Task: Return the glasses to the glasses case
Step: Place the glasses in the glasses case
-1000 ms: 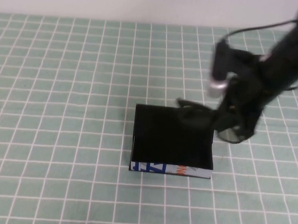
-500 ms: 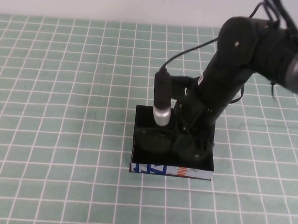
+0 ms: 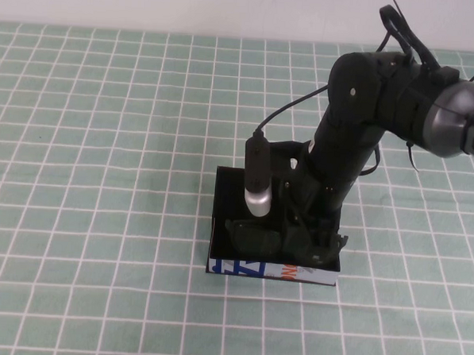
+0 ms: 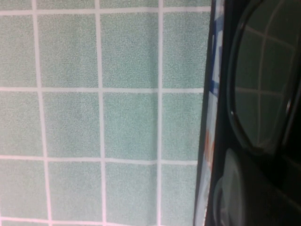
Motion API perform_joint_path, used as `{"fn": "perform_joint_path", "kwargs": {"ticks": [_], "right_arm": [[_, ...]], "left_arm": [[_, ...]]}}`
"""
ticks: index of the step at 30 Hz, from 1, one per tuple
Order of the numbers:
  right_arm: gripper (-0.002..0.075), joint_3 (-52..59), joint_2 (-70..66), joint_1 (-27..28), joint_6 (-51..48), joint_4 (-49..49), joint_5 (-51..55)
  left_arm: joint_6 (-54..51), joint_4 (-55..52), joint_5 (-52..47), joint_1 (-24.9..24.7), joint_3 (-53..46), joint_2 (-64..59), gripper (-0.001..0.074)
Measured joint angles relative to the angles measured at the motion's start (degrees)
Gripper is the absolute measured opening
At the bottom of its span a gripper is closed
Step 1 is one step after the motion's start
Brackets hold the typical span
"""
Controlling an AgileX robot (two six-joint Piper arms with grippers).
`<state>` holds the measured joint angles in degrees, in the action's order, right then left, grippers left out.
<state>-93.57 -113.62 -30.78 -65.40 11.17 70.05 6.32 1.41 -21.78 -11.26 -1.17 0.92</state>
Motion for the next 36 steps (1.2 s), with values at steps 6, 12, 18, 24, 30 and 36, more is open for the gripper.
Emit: {"fn": "perform_joint_path", "kwargs": {"ticks": [6,12,18,24,30,36], "right_arm": [[0.0046,0.0,0.0,0.0,0.1,0.0,0.0],[0.0046,-0.1,-1.0,0.0,0.1,0.7,-0.2],[0.0046,-0.1,-1.4,0.0,0.1,0.8,-1.3],[0.0047,-0.1,-1.5,0.0,0.1,0.8,-1.6],[0.0131,-0.1,-1.5,0.0,0.1,0.8,-1.9],[0.0258,-0.1,-1.5,0.0,0.1,0.8,-2.6]], "left_arm": [[0.0,0.0,0.0,0.0,0.0,0.0,-0.0002],[0.0,0.0,0.0,0.0,0.0,0.0,-0.0002],[0.0,0.0,0.0,0.0,0.0,0.0,-0.0002],[0.0,0.0,0.0,0.0,0.0,0.0,-0.0003],[0.0,0.0,0.0,0.0,0.0,0.0,-0.0002],[0.0,0.0,0.0,0.0,0.0,0.0,-0.0002]]}}
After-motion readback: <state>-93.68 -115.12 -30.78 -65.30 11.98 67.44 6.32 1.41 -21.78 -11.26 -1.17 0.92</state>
